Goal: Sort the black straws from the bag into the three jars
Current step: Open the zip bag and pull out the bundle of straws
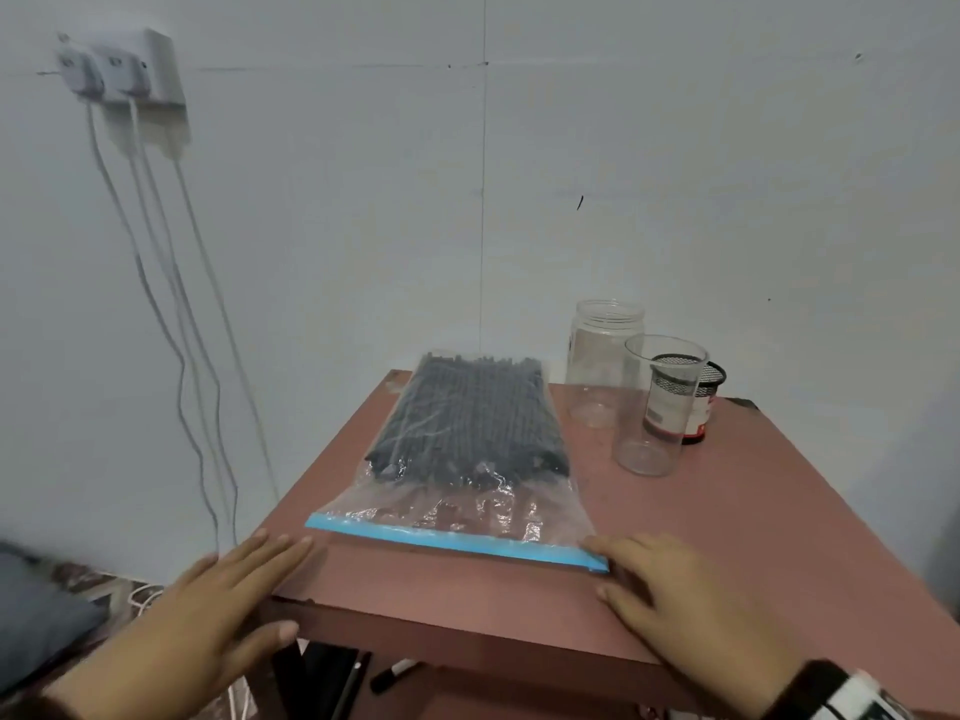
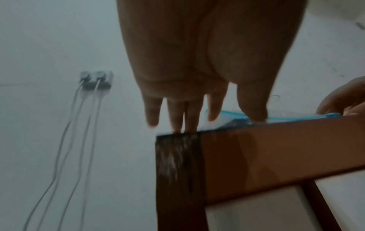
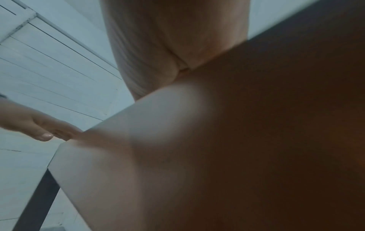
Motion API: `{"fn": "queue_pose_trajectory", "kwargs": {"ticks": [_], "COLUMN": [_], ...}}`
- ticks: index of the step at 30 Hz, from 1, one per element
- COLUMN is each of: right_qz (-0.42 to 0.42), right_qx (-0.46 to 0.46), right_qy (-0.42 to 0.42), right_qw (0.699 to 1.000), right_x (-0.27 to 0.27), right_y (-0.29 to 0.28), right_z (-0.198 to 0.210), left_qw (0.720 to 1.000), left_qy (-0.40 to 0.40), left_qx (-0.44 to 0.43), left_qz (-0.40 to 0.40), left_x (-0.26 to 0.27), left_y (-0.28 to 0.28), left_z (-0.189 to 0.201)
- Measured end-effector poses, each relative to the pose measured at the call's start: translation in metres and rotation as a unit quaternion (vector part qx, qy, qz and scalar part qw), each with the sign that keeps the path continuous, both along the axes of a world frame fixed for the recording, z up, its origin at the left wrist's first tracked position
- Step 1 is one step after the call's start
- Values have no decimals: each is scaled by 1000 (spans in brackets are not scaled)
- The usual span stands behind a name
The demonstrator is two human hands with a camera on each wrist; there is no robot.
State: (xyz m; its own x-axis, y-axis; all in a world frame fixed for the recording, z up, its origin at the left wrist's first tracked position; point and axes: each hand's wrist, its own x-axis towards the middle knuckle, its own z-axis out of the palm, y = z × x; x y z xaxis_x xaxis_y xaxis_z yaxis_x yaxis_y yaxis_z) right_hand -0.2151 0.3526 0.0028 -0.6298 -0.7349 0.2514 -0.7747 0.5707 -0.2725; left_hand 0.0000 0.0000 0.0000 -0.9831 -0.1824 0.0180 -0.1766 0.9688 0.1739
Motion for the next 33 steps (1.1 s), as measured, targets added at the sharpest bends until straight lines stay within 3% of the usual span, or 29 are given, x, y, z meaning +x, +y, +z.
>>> {"fn": "queue_pose_trajectory", "kwargs": {"ticks": [4, 7, 11, 14, 16, 18, 19, 21, 23, 25, 28, 33], "right_qz": [-5, -5, -26, -22, -22, -27, -27, -22, -17, -16, -21, -16], "right_qx": [-52, -84, -135, -154, -187, -225, -241, -272, -301, -326, -356, -358], "right_qy": [43, 74, 70, 17, -10, -20, -22, -20, -28, -57, -116, -142], "right_qw": [998, 994, 988, 988, 982, 974, 970, 962, 953, 943, 927, 923], "right_x": [-2, 3, 8, 10, 11, 11, 11, 12, 11, 11, 9, 7], "right_y": [-2, -2, -3, -2, -1, -3, -5, -8, -11, -14, -15, -14], "right_z": [-11, -11, -14, -11, -10, -9, -9, -9, -9, -6, -3, -2], "left_qw": [979, 970, 965, 979, 990, 979, 967, 952, 945, 939, 935, 919], "left_qy": [-186, -221, -252, -182, -53, 123, 207, 296, 289, 285, 293, 347], "left_qx": [-72, -102, -68, 18, 29, -23, -16, 70, 109, 102, 87, 64], "left_qz": [-29, -23, 39, 86, 129, 162, 147, 27, -105, -167, -179, -177], "left_x": [-32, -56, -87, -93, -88, -81, -78, -80, -89, -104, -126, -144], "left_y": [4, 10, 6, 6, 21, 56, 79, 121, 151, 166, 173, 174], "left_z": [53, 77, 93, 99, 100, 96, 92, 78, 61, 43, 24, 6]}}
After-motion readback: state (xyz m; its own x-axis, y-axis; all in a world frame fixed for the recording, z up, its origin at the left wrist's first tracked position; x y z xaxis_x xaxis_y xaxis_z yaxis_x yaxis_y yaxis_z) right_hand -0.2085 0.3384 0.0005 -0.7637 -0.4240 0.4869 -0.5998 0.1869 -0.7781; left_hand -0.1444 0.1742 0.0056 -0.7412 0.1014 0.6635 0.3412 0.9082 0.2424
